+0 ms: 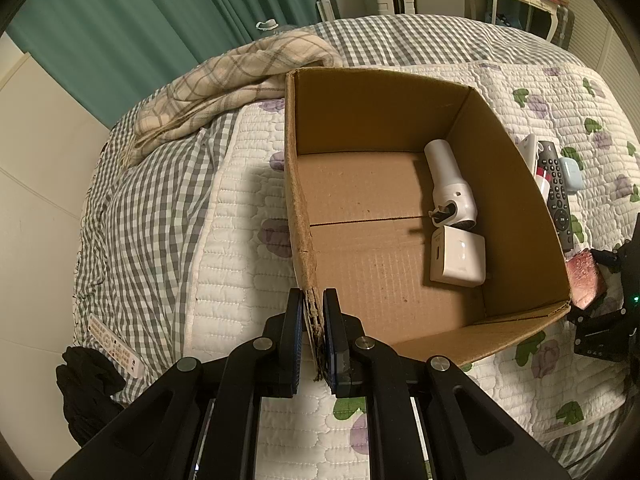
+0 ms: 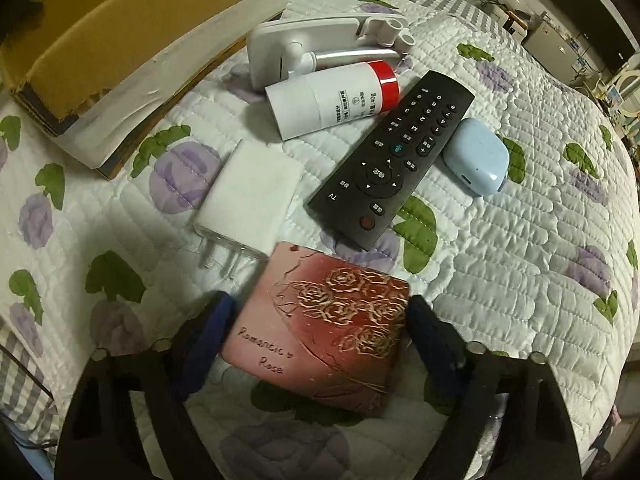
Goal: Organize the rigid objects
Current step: 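Grasp the red patterned card case with the right tool, then carry the red card case into the box with the right tool and release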
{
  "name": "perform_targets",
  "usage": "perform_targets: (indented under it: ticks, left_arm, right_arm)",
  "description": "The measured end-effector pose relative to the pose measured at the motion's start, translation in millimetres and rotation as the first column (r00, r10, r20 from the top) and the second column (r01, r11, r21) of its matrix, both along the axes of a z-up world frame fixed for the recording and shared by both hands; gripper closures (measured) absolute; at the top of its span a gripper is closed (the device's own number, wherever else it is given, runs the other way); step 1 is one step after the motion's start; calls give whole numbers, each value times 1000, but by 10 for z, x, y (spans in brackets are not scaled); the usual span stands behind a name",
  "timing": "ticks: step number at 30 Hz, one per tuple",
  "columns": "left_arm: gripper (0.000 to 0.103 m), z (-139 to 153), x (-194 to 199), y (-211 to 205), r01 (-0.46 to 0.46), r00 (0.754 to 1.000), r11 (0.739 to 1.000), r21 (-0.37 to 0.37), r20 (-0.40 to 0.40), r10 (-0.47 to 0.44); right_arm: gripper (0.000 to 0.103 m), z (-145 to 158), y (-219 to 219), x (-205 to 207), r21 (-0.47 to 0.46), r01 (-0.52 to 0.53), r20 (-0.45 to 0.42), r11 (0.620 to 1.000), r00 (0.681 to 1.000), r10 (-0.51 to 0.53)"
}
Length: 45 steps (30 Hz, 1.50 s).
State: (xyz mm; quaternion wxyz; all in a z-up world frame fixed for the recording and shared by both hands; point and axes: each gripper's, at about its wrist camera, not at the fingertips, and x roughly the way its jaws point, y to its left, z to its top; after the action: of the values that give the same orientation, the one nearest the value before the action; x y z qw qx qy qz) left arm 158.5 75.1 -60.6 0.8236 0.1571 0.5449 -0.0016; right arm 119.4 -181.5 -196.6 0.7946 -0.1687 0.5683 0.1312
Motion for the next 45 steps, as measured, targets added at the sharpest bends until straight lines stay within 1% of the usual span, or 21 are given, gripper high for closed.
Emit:
perform_targets:
  ticks: [3,8,11,16,21,25,28,31,33,36,39,40,43,45]
  left_arm:
    - [94,-1,-2,4,1,1000,1000,1,-1,-1]
    - [94,0,2,-3,0,1000,1000,2,0,0]
    - [94,-7,-1,-1,0,1000,1000,6,-1,0]
    - [94,-4,5,-8,0,1000,1000,8,-3,0]
    - [94,-3,5,-15,1,1000,1000,7,-2,-1]
    - [94,-1,4,-22,-1,1000,1000,7,-2,1]
    - [94,0,4,-15,3,1000,1000,6,-2,-3]
    - [94,3,3,-21,3,1000,1000,5,-3,-3]
    - [94,8,1,-25,1,1000,1000,2,-3,-1]
    - [94,13,-1,-24,2,1000,1000,0,-5,-2]
    - [94,9,10,-13,1,1000,1000,-3,-8,-1]
    - [94,7,15,-15,2,1000,1000,-3,-9,-2]
    - [94,2,15,-15,6,1000,1000,-1,-11,-6]
    - [94,-1,12,-12,7,1000,1000,-3,-9,-7]
  right_arm:
    - [20,49,-49,-12,11,-1,16,1000,1000,1]
    - [29,265,-153,-56,63,15,84,998,996,-20]
    - [31,372,-180,-88,90,12,102,996,994,-22]
    - [32,618,-170,-174,113,1,161,994,987,-20]
    - [32,911,-101,-183,115,-35,220,993,975,9]
    - [32,1340,-1,-10,140,-72,305,987,952,26]
    - [32,1697,146,90,155,-114,378,981,924,48]
    - [32,1989,371,173,175,-172,437,970,896,80]
    - [32,2087,552,255,184,-204,461,962,882,99]
    - [32,2066,816,392,204,-249,466,947,875,130]
    - [32,1910,1040,490,206,-271,457,940,876,152]
    - [32,1827,1127,521,205,-279,445,938,880,164]
    - [32,1498,1304,634,236,-291,378,927,906,188]
    - [32,1335,1403,657,238,-295,350,926,915,201]
